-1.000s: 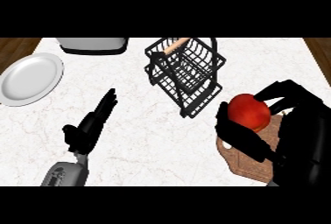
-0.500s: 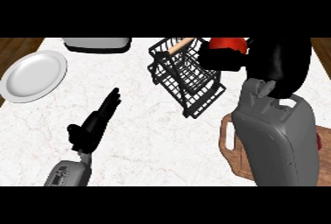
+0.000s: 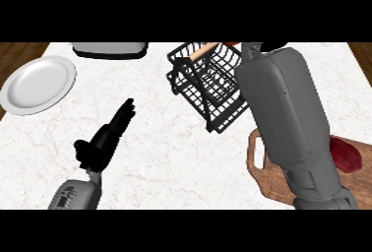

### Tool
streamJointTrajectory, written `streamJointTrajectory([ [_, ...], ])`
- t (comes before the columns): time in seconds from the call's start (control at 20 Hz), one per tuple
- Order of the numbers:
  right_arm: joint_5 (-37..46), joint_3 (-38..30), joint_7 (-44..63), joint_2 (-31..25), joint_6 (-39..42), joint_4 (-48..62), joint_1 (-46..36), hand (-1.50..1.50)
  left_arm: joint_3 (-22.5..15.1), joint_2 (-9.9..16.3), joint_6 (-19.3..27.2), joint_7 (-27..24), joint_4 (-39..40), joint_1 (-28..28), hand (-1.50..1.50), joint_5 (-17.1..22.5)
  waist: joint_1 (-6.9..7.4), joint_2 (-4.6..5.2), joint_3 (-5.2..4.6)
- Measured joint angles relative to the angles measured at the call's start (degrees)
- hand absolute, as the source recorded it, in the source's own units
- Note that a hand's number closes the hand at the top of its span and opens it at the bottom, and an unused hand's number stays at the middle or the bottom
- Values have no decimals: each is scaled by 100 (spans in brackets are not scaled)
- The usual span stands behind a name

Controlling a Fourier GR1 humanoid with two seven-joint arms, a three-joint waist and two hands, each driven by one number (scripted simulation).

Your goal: Pick the tomato from the cutting board and place it in the tiered basket

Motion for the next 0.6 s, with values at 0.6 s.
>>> streamJointTrajectory([
  [0.6,-1047,-669,-472,10,-1820,2460,-1149,150,41,-21,-48,-3,48,-31,0,1,36,12,2],
])
